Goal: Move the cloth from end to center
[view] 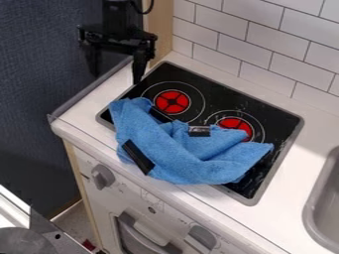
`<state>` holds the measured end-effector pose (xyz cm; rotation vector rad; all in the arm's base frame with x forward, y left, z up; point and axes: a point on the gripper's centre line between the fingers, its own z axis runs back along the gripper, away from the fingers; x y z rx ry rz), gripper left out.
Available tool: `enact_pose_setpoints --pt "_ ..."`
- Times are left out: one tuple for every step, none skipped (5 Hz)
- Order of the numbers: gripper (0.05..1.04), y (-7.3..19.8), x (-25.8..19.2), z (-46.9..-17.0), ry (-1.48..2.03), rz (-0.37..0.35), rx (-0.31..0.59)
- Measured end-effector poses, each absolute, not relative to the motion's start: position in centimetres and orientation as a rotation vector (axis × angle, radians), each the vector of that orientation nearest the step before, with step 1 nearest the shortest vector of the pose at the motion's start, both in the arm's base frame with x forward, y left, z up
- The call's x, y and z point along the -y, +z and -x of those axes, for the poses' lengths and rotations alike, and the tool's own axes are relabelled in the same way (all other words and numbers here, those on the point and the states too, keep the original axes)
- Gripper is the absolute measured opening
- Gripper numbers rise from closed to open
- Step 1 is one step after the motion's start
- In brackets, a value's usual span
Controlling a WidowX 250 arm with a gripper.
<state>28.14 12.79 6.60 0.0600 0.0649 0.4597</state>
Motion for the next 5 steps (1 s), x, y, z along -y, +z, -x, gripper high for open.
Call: enact_pose_setpoints --pt "1.001 5.6 -12.4 -27.7 0.481 -0.053 -0.111" --pt "1.001 6.3 -10.9 -27.2 0.665 -0.073 -0.190" --pt "1.001 6.4 -8.6 -27.3 0.834 -0.048 -0.237" --pt "1.001 6.6 -5.9 -27.7 1.059 -0.060 -0.254" --pt "1.001 6.1 -3.2 -27.9 1.301 0.028 -0.205"
